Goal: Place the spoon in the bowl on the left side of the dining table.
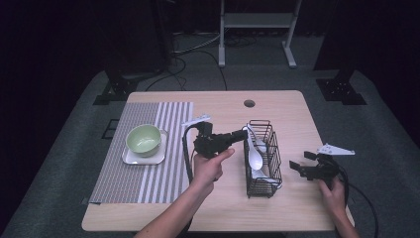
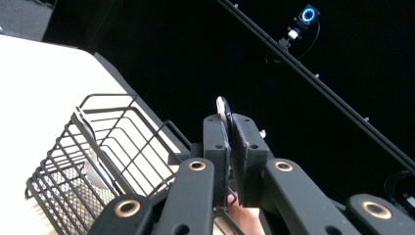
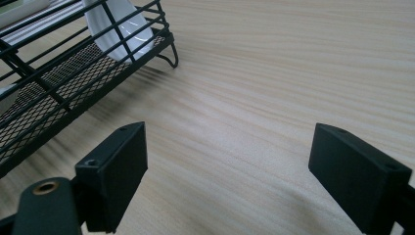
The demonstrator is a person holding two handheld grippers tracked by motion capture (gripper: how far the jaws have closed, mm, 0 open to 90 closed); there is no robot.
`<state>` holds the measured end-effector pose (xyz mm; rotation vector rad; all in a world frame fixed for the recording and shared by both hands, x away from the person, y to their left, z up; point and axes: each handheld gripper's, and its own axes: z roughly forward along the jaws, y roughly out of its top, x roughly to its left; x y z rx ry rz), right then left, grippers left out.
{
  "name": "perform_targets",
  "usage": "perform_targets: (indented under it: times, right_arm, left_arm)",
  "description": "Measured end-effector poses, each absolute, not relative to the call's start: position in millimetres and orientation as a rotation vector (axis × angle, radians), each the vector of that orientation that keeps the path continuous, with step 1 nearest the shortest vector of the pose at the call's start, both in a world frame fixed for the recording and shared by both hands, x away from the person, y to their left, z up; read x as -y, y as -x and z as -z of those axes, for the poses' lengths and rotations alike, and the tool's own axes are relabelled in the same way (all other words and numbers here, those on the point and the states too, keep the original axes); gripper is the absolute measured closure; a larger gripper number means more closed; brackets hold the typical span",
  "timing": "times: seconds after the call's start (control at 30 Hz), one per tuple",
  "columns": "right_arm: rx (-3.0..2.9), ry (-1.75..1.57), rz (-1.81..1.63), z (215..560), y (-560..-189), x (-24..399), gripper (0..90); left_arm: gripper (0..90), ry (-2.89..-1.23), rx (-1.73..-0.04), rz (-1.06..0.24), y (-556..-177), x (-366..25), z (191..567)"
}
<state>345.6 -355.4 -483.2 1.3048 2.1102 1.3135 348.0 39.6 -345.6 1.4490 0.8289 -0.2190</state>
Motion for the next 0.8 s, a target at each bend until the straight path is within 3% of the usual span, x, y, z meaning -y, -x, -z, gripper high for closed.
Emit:
perform_targets:
  times: [0.8]
  right_arm:
    - [-2.107,-1.315,-1.314,483.4,-346.2,355.9,13.4]
  left_arm:
    - [85.9,-1.381,-0.879,0.173,-354.5,-71.4,326.2]
